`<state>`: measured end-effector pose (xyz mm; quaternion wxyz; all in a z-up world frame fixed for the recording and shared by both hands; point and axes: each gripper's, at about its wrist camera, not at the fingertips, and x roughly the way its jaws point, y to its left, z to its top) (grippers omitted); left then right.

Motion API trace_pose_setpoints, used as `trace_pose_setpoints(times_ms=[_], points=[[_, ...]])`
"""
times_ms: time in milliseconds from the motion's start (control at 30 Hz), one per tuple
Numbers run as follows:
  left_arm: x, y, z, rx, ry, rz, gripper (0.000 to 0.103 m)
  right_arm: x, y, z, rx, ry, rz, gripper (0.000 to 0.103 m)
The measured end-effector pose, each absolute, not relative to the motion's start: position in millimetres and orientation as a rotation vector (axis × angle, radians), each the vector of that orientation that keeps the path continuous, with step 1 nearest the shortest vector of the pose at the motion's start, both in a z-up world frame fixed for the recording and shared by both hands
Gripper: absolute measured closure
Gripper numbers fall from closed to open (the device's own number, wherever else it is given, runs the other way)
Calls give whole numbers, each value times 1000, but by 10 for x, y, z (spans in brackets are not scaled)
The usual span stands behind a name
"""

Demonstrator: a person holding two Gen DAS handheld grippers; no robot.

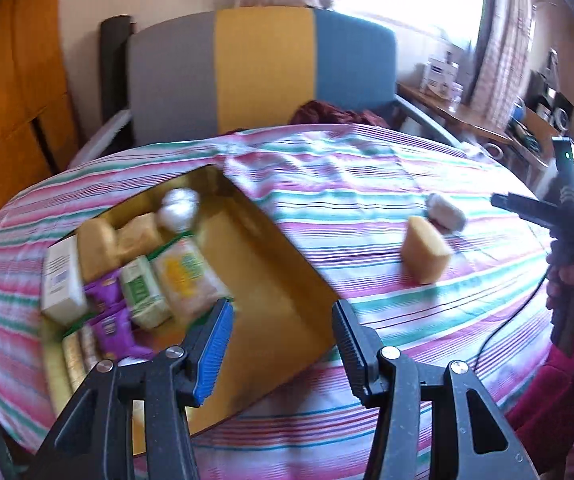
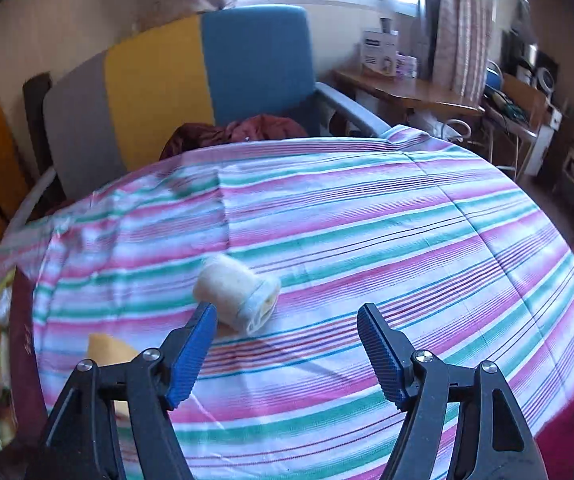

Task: Organize objects
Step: 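Move the left gripper to the yellow sponge and grasp it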

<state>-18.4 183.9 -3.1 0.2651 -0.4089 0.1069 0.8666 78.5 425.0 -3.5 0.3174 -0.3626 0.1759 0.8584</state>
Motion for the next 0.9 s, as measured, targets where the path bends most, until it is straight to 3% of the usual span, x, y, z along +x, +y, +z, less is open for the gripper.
trace_pose_setpoints(times_ms=[233,900], points=[[-201,2363,-119,-1119,322,2237,52,868,4327,-49,-944,532,2232,28],[-544,3494,-473,-1313,140,2010,51,940,4526,-169,-961,705,2159,27]])
